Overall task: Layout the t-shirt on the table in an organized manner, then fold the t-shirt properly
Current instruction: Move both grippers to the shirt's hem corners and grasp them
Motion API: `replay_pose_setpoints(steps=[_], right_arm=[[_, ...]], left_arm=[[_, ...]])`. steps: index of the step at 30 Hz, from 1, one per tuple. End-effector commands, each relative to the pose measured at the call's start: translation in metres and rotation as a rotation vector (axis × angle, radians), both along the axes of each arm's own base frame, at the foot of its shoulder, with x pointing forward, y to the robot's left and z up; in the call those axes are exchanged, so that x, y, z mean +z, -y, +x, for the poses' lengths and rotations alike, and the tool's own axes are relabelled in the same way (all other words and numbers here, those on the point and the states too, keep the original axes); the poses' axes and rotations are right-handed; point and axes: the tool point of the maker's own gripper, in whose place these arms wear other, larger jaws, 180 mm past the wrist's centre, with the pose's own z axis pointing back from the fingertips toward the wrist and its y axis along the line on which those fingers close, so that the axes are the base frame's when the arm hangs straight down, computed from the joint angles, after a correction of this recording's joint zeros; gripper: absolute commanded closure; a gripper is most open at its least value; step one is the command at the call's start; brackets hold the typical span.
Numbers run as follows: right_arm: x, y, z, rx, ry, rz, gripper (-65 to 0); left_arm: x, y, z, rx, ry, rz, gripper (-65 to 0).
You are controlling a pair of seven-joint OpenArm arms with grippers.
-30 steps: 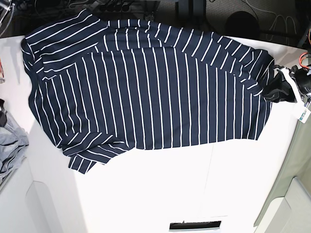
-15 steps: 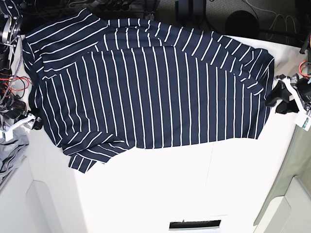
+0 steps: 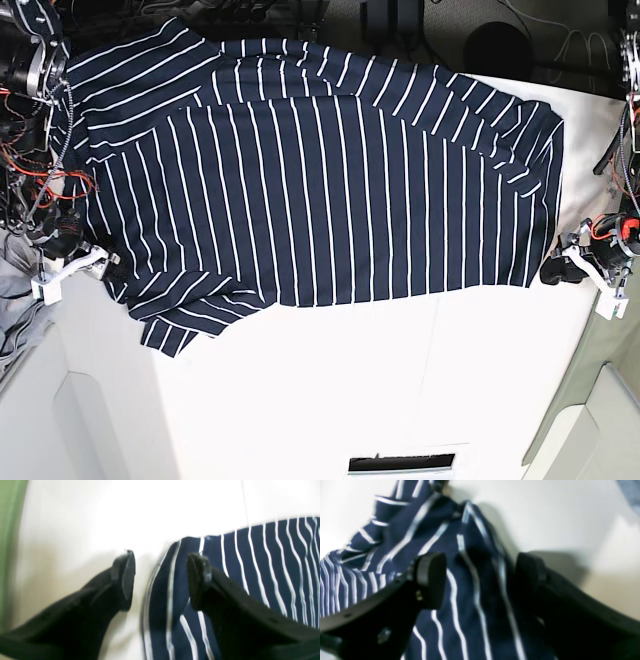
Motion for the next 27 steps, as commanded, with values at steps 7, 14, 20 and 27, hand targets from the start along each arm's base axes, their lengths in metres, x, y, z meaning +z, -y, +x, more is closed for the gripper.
replay_pose_setpoints(steps=[7, 14, 20, 27], right_arm=[[0.001, 0.004, 0.000, 0.012, -0.026, -0.020, -43.7], [0.001, 0.004, 0.000, 0.011, -0.025, -0.019, -43.7], [0.011, -0.001, 0.008, 0.008, 0.014, 0.023, -43.4], [0.019, 0.000, 0.012, 0.060, 0.033, -0.036, -14.2]], left_arm=[[-0.005, 0.024, 0.027, 0.007, 0.026, -0.044, -35.3], [-0.008, 0.030, 0.024, -0.020, 0.012, -0.056, -35.2], [-0.011, 0.031, 0.021, -0.025, -0.005, -0.053, -7.4], [-0.009, 0.035, 0.020, -0.015, -0.011, -0.108, 0.0]])
